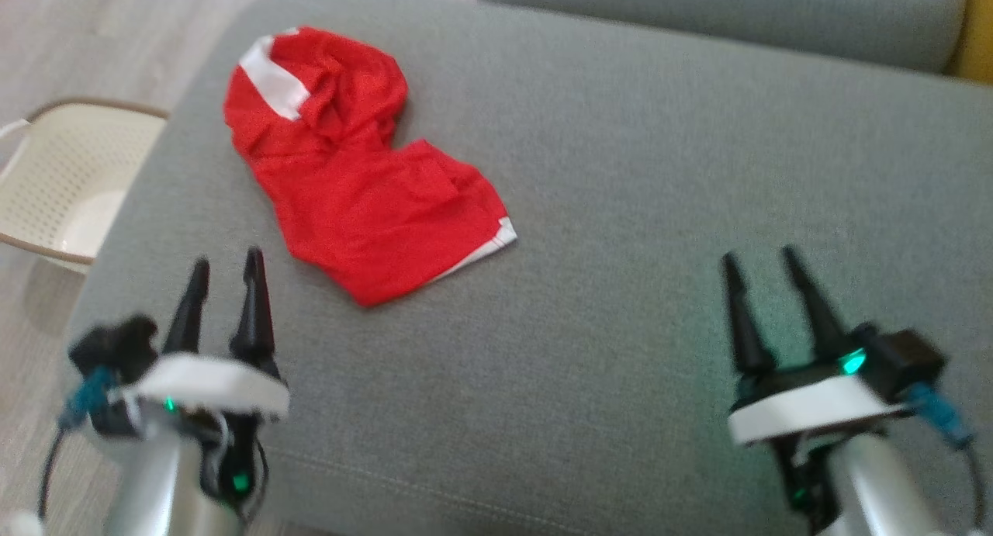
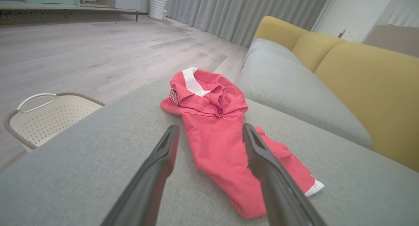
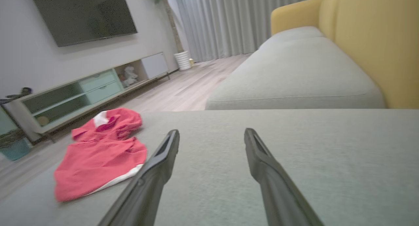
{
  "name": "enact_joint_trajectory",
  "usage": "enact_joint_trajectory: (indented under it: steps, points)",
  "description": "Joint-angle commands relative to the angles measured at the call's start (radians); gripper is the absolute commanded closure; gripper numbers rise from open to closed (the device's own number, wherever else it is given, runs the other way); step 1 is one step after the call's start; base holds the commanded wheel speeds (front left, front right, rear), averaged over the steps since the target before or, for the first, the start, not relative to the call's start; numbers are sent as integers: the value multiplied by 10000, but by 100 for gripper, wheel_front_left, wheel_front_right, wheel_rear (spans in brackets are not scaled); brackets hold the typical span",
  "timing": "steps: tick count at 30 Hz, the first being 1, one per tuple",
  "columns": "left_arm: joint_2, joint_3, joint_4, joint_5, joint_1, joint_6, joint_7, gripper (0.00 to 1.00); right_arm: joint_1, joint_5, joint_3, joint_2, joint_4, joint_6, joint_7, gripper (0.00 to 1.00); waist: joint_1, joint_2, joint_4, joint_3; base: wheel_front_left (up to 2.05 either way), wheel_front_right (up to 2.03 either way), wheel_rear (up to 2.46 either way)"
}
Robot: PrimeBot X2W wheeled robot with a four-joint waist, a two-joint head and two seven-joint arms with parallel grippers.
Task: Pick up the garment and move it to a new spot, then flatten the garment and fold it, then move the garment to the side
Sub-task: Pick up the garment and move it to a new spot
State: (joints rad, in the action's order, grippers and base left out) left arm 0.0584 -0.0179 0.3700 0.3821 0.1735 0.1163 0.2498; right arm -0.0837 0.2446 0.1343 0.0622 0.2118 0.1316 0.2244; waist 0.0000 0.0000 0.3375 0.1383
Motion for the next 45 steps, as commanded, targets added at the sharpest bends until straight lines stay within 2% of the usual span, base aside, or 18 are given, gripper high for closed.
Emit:
enact_joint_trajectory:
  steps: [1, 7, 8, 14, 23, 31, 32, 33, 41, 45]
  points:
    - [401, 280, 15, -94, 845, 55, 85, 0, -505, -109, -22, 162, -530, -9, -62, 0, 0, 0, -270, 556, 0, 0, 0]
    - [1174, -334, 1520, -13, 2943, 120, -1035, 0, -816, -407, -1160, 229, -1506, -9, -479, 0, 0, 0, -611, 1593, 0, 0, 0]
    - [1174, -334, 1520, -13, 2943, 120, -1035, 0, -816, -407, -1160, 229, -1506, -9, -479, 0, 0, 0, -611, 1593, 0, 0, 0]
    - [2041, -903, 3327, 16, 5172, 139, -2235, 0, -1041, -643, -1519, 216, -2405, -9, -928, 0, 0, 0, -1074, 2492, 0, 0, 0]
    - [2853, -1347, 5625, -632, 7173, -57, -2463, 0, -1167, -723, -1412, 297, -2922, -9, -1133, 0, 0, 0, -1644, 3300, 0, 0, 0]
    - [3039, -1525, 7134, -716, 8040, -57, -2267, 0, -1211, -727, -1462, 279, -2962, -9, -1095, 0, 0, 0, -1920, 3583, 0, 0, 0]
    - [3036, -1487, 7308, -658, 8114, -61, -2275, 76, -1213, -728, -1465, 277, -2952, -9, -1086, 0, 0, 0, -1936, 3594, 0, 0, 0]
    - [3050, -1520, 7415, -671, 8175, -52, -2196, 100, -1216, -730, -1467, 275, -2937, -9, -1078, 0, 0, 0, -1951, 3598, 0, 0, 0]
    - [3055, -1627, 7644, -669, 8383, -2, -595, 100, -1203, -686, -1469, 179, -2533, -9, -882, 0, 0, 0, -1916, 3116, 0, 0, 0]
    - [3003, -1854, 7376, -766, 8279, 50, -155, 100, -1189, -596, -1402, 95, -2178, -9, -707, 0, 0, 0, -1901, 2578, 0, 0, 0]
